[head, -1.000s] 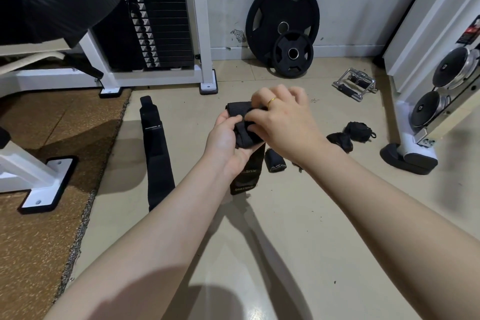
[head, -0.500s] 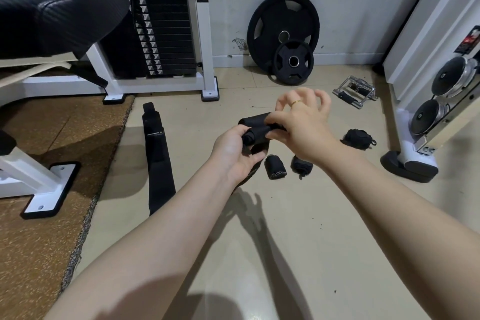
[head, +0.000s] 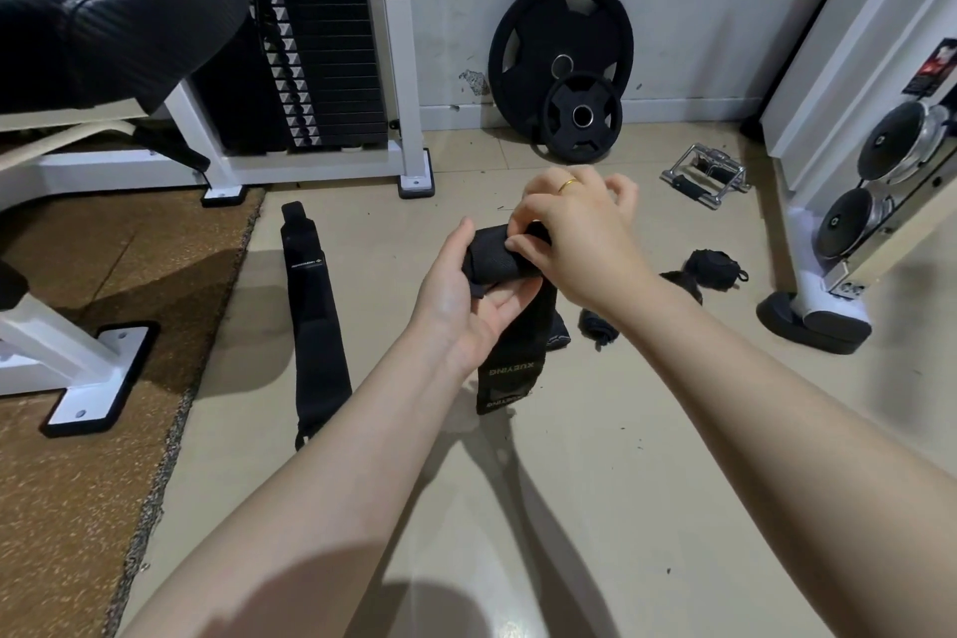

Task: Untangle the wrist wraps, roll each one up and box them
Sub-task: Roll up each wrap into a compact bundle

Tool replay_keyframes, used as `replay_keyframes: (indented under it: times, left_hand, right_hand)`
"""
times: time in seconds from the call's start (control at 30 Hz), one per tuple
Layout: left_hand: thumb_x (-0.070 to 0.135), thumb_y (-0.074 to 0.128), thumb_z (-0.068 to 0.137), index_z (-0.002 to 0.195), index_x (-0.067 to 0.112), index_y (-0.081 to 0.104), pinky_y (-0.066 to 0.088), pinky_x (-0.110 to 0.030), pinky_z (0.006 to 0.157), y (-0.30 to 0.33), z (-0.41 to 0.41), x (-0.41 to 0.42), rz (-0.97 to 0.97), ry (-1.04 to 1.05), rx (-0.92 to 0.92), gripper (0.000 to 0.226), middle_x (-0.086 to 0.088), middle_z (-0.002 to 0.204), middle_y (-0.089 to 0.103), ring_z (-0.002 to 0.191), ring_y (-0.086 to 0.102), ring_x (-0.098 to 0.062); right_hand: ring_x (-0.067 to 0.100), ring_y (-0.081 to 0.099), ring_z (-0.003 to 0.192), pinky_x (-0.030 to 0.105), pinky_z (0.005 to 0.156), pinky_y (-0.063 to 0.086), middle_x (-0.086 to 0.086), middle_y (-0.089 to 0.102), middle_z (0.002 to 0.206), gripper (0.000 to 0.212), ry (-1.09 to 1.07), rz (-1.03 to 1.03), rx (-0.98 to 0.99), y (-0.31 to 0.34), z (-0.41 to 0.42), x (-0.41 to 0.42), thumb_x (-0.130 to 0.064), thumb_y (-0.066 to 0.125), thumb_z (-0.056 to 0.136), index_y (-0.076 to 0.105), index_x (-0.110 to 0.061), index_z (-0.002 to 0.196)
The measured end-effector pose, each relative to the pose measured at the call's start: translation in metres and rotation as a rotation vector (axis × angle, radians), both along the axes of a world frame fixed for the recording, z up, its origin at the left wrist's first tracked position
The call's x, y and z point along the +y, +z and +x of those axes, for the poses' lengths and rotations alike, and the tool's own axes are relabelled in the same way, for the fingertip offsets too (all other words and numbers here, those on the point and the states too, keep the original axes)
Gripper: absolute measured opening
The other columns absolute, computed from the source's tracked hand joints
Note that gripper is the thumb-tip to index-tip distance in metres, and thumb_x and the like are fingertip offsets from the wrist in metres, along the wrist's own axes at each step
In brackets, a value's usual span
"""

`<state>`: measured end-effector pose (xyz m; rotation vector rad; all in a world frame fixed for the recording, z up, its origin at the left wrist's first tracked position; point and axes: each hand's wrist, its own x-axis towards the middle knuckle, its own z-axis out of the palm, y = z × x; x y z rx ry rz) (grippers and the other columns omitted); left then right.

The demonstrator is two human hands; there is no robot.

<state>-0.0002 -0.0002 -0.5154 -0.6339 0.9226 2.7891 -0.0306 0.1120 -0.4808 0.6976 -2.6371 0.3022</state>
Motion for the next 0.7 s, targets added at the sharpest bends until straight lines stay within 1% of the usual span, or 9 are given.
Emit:
replay_keyframes:
  times: [0.07,0.13,0.2,0.27,0.37,0.5,0.57,0.63,0.7]
  left_hand:
    - [0.026,0.049,0.098,0.107,0.002,0.058,0.058,-0.045,0.081,-0.002,-0.002,-0.002,-0.018,0.004,-0.017,0.027,-0.018,0.094,0.067,0.081,0.069,-0.031]
    - [0.020,0.043,0.099,0.101,0.006,0.058,0.052,-0.046,0.090,-0.006,0.000,-0.006,-0.071,-0.001,-0.057,0.020,-0.014,0.089,0.066,0.076,0.067,-0.027]
    - [0.018,0.044,0.097,0.097,0.009,0.059,0.047,-0.047,0.097,-0.011,0.005,-0.010,-0.079,-0.012,-0.089,0.018,-0.012,0.086,0.066,0.076,0.066,-0.025]
    - [0.014,0.048,0.092,0.092,0.008,0.058,0.047,-0.046,0.096,-0.017,0.010,-0.014,-0.070,-0.012,-0.119,0.012,-0.013,0.084,0.066,0.078,0.066,-0.027]
    - [0.005,0.046,0.087,0.086,0.002,0.054,0.050,-0.042,0.093,-0.026,0.015,-0.015,-0.051,0.016,-0.137,0.009,-0.016,0.085,0.061,0.087,0.061,-0.029]
    - [-0.003,0.033,0.085,0.092,-0.002,0.055,0.043,-0.039,0.099,-0.043,0.023,-0.017,0.011,0.045,-0.068,0.024,-0.017,0.093,0.059,0.088,0.055,-0.031]
    - [-0.003,0.033,0.086,0.107,-0.004,0.058,0.045,-0.039,0.098,-0.051,0.024,-0.019,-0.003,0.060,-0.038,0.033,-0.021,0.105,0.060,0.092,0.056,-0.033]
    - [0.000,0.034,0.092,0.111,-0.005,0.059,0.052,-0.041,0.088,-0.051,0.026,-0.019,-0.002,0.041,-0.004,0.032,-0.023,0.109,0.064,0.094,0.062,-0.034]
    - [0.004,0.032,0.096,0.106,-0.001,0.062,0.054,-0.044,0.083,-0.046,0.029,-0.019,-0.012,0.027,0.017,0.032,-0.022,0.105,0.067,0.091,0.065,-0.033]
  right_hand:
    - [0.027,0.055,0.105,0.036,0.090,0.018,-0.006,0.064,0.096,0.020,0.057,0.047,0.159,-0.009,0.002,-0.001,-0.031,0.056,0.084,0.072,-0.021,0.076]
    - [0.028,0.062,0.096,0.041,0.095,0.021,-0.006,0.068,0.088,0.027,0.127,0.123,0.241,-0.017,0.006,0.003,-0.030,0.049,0.083,0.072,-0.020,0.075]
    - [0.027,0.063,0.094,0.044,0.099,0.021,-0.004,0.070,0.092,0.017,0.228,0.194,0.260,-0.028,0.008,0.010,-0.027,0.059,0.080,0.073,-0.019,0.087]
    - [0.026,0.065,0.090,0.044,0.098,0.030,-0.002,0.071,0.093,0.016,0.295,0.202,0.215,-0.034,0.009,0.014,-0.020,0.067,0.077,0.071,-0.018,0.093]
    - [0.027,0.066,0.084,0.038,0.083,0.047,-0.002,0.071,0.084,0.015,0.347,0.183,0.090,-0.034,0.010,0.010,-0.017,0.062,0.077,0.071,-0.016,0.089]
    - [0.025,0.047,0.111,0.030,0.088,0.028,-0.006,0.065,0.102,0.028,0.317,0.246,-0.250,-0.033,0.016,0.002,-0.019,0.047,0.098,0.060,-0.024,0.122]
    - [0.021,0.044,0.101,0.027,0.087,0.027,-0.012,0.050,0.084,0.032,0.288,0.174,-0.444,-0.032,0.021,0.001,-0.020,0.041,0.101,0.054,-0.023,0.130]
    - [0.016,0.038,0.086,0.024,0.083,0.031,-0.017,0.034,0.076,0.033,0.247,0.089,-0.543,-0.033,0.023,0.000,-0.021,0.038,0.102,0.051,-0.020,0.133]
    - [0.016,0.039,0.080,0.015,0.067,0.034,-0.016,0.037,0.075,0.030,0.228,-0.019,-0.599,-0.032,0.022,0.000,-0.019,0.043,0.100,0.053,-0.016,0.128]
